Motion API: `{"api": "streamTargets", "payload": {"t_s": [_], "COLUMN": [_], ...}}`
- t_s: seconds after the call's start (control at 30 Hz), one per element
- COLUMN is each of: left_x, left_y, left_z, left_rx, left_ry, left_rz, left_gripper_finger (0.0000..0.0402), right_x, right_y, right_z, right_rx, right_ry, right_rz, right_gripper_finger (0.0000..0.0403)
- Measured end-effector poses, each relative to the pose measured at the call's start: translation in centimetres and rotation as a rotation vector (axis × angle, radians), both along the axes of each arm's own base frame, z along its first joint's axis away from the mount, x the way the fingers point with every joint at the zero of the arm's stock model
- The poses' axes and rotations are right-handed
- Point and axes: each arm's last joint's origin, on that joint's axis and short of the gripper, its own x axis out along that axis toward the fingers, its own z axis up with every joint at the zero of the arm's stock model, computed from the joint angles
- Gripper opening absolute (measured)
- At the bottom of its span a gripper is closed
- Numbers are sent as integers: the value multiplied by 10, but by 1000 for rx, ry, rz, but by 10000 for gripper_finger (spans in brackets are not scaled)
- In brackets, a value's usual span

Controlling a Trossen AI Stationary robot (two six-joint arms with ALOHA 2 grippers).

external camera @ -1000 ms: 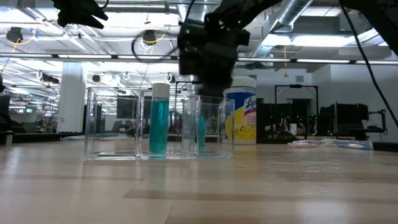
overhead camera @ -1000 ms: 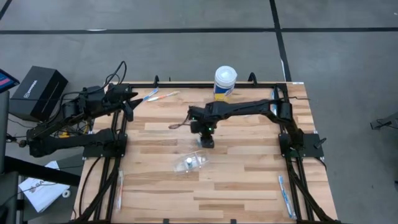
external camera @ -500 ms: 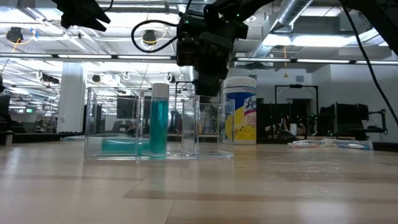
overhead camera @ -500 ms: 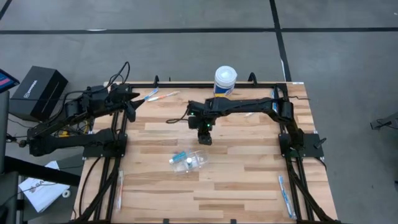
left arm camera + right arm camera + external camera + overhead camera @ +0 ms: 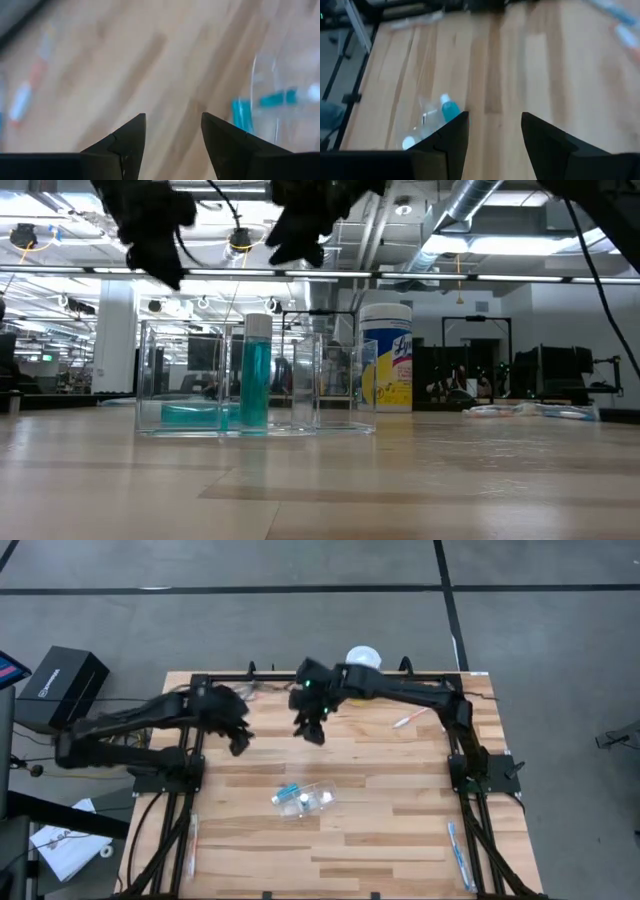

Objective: Pick & Place toothbrushing station
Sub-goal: Put the blue mouthwash into the transparent organizer

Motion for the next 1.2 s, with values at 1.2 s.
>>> {"api": "streamTargets", "payload": {"t_s": [1.2], "left_x": [80], "left_y": [-101], "left_z": [-130], "left_rx": [-409], "left_ry": [167], "left_rz": [71], "left_gripper_finger": [213], "right_x": [-107], "right_y": [-42], "right_z": [125], "right_rx": [-134], "right_ry": [-206], "right_rz": [-6], "right_gripper_finger": [173]}}
